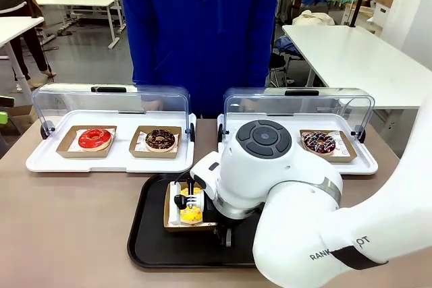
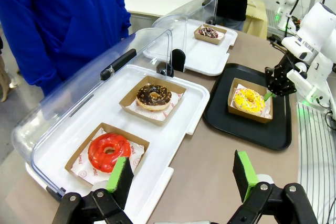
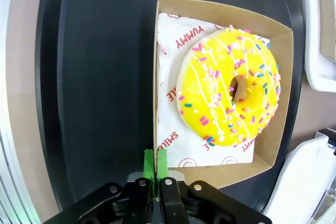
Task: Move the third donut from the left to the tray.
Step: Pick up the Paper togo box containing the Donut indicated by the person and place it on the Handle tray.
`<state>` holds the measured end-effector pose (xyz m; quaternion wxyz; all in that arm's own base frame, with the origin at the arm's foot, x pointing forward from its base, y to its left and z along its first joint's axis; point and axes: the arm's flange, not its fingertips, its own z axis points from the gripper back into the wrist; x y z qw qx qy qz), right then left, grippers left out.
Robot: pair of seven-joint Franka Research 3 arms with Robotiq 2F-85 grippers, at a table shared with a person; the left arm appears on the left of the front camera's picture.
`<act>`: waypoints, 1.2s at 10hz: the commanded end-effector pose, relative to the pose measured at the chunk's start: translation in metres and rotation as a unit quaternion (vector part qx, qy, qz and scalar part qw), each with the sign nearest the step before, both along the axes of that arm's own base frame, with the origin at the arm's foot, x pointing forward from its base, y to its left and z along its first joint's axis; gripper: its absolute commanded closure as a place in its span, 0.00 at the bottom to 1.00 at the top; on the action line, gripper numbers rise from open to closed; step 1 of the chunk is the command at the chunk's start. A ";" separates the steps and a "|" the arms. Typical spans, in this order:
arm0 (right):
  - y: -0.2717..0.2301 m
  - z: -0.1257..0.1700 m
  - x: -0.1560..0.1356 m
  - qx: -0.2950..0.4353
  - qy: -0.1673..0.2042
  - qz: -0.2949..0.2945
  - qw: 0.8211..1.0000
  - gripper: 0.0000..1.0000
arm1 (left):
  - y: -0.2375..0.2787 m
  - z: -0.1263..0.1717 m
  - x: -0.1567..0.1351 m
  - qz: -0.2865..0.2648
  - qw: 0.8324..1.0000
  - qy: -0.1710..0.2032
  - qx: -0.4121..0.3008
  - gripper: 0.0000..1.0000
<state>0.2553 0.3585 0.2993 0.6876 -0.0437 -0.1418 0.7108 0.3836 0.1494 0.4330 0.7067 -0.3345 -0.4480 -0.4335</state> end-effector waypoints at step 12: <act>-0.099 0.059 -0.070 0.010 -0.020 -0.011 1.000 0.00 | -0.001 0.002 -0.001 -0.005 1.000 -0.006 -0.003 0.00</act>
